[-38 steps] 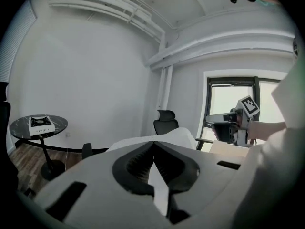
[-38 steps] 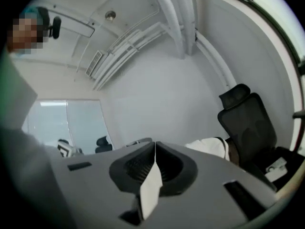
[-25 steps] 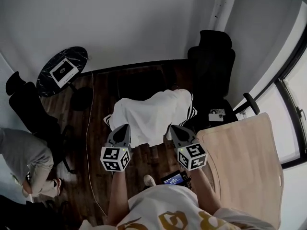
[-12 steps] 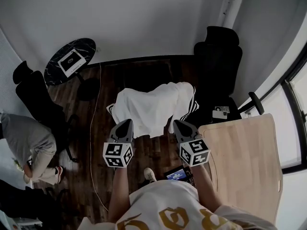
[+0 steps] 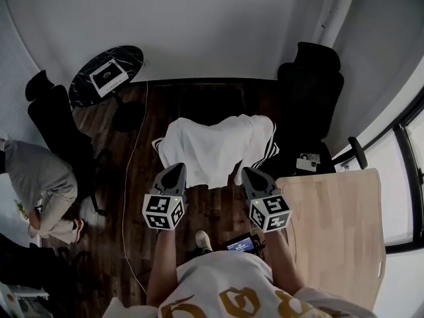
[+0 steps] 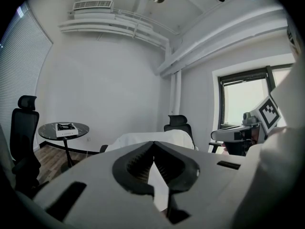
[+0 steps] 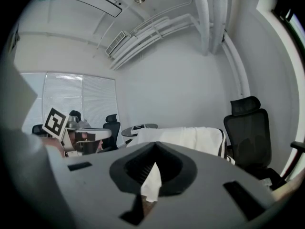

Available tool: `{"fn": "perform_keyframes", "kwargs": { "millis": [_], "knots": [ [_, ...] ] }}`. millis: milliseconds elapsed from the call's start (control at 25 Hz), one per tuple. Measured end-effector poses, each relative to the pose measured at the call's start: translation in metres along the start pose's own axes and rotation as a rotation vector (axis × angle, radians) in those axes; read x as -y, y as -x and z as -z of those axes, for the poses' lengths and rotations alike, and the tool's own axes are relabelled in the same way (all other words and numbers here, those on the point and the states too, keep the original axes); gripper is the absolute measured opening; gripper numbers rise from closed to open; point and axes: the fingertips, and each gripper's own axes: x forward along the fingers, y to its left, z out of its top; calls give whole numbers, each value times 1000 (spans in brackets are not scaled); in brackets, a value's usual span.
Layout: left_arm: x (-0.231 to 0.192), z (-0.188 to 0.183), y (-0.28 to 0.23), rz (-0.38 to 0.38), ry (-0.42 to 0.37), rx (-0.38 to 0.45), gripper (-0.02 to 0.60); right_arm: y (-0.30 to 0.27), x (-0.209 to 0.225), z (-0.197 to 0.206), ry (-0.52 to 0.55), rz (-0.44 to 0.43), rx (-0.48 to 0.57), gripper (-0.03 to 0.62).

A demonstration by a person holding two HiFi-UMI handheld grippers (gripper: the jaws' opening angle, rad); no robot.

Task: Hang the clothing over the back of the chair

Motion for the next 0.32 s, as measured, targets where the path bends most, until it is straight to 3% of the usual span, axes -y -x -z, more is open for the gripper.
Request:
{"fn": "perform_keyframes", "kwargs": {
  "millis": [320],
  "knots": [
    [14, 8, -3, 10, -74, -37, 21, 6, 1, -2, -47, -42, 20, 11]
  ]
}}
